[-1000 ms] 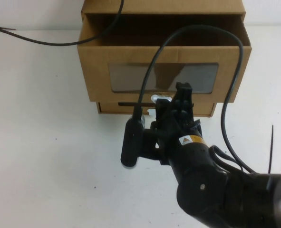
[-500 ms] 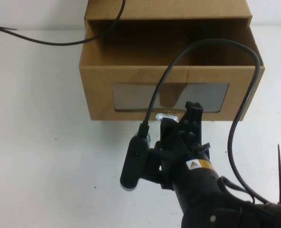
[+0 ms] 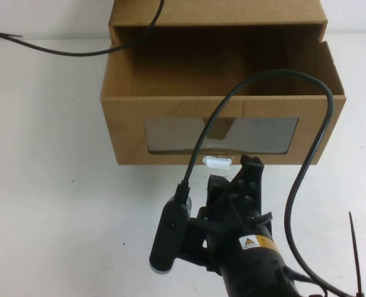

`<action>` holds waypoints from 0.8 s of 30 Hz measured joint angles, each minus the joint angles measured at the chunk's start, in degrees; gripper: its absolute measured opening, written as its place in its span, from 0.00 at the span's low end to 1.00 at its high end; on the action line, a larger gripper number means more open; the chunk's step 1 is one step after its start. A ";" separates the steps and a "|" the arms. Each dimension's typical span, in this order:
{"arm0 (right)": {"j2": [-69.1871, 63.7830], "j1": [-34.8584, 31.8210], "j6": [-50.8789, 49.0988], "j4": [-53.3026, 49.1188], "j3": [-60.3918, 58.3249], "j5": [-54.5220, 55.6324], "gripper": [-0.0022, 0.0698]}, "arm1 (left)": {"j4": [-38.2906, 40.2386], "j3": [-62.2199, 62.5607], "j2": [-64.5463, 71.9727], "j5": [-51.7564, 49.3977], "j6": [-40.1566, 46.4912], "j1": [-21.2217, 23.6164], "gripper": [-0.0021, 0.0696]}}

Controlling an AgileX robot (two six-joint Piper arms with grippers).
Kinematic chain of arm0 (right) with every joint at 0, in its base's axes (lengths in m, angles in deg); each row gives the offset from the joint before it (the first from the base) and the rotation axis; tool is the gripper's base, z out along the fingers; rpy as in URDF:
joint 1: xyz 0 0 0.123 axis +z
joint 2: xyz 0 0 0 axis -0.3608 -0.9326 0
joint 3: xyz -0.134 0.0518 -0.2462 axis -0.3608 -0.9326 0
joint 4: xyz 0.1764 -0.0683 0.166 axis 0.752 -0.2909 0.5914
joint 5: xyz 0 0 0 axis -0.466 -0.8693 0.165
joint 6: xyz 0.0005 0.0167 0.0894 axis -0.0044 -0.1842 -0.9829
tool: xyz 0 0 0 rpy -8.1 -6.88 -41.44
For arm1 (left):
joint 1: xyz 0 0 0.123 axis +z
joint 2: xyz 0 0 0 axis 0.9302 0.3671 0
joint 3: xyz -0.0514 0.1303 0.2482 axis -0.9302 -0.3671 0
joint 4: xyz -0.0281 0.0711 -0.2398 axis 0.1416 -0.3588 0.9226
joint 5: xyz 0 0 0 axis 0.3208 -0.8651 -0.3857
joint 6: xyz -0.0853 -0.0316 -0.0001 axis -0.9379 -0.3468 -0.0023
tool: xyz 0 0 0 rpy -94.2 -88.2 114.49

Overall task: Open the shoe box
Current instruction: 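Pull the top drawer of the cardboard box fully open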

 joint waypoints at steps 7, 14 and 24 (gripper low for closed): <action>0.00 2.92 0.00 2.22 0.00 2.65 0.00 | 0.14 0.37 0.30 -0.18 -0.34 -0.02 0.02; 0.00 5.33 0.00 4.44 0.00 5.57 0.00 | 0.71 0.47 0.50 -0.40 -0.49 -0.02 0.02; 0.00 5.76 0.00 1.29 0.00 6.59 0.01 | 1.34 0.47 0.63 -0.48 -0.38 -0.02 0.02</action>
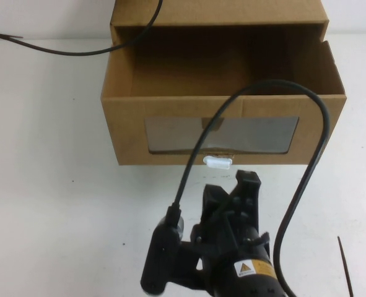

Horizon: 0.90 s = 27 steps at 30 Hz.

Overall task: Open the shoe box
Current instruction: 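Pull the top drawer of the cardboard box fully open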

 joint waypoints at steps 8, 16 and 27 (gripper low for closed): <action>0.00 -6.49 0.00 -5.38 0.00 -4.18 0.29 | 0.23 0.00 0.13 0.00 0.58 0.00 0.02; 0.00 -8.44 0.00 -10.28 0.00 -6.01 0.46 | 1.25 0.00 0.17 -0.05 2.82 0.00 0.02; 0.00 -8.44 -0.09 -8.33 0.00 -6.90 0.36 | 1.91 0.00 0.26 -0.14 3.53 0.11 0.02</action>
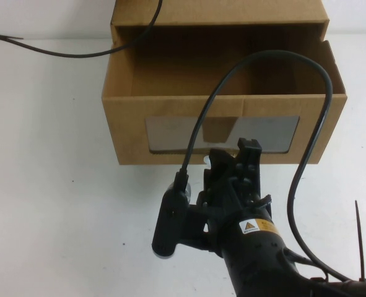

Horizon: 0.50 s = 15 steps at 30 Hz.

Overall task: Open the shoe box
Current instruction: 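Pull the top drawer of the cardboard box fully open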

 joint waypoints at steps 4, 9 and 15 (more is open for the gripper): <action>0.00 0.00 0.00 0.23 0.00 0.00 0.36 | 0.00 0.00 0.04 0.00 0.13 0.00 0.02; 0.00 -0.13 0.00 0.23 0.00 0.00 0.35 | 0.02 0.00 0.04 0.00 0.22 0.00 0.02; 0.00 -1.22 0.00 2.18 -0.03 -0.69 0.35 | 0.12 0.00 0.04 -0.05 0.35 0.00 0.02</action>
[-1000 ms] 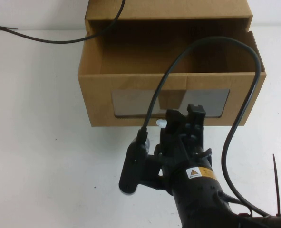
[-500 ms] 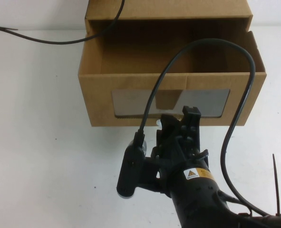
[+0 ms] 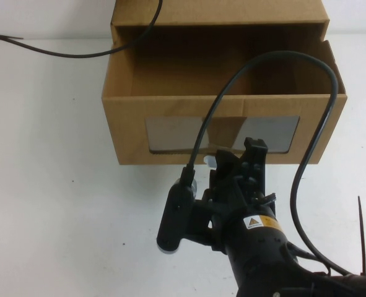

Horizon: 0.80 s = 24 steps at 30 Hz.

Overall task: Open the shoe box
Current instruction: 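Pull the top drawer of the cardboard box fully open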

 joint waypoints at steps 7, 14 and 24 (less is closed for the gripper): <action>-0.93 -0.01 -0.12 -0.03 0.00 -0.67 0.35 | 0.00 0.00 0.00 -0.08 0.25 0.00 0.02; -3.61 -0.01 -0.12 -2.69 0.00 1.01 0.35 | 0.11 0.00 0.09 -0.03 0.62 0.00 0.02; -5.37 -0.01 -1.80 -5.58 0.00 4.25 0.33 | 0.55 0.00 0.37 0.48 1.02 0.08 0.02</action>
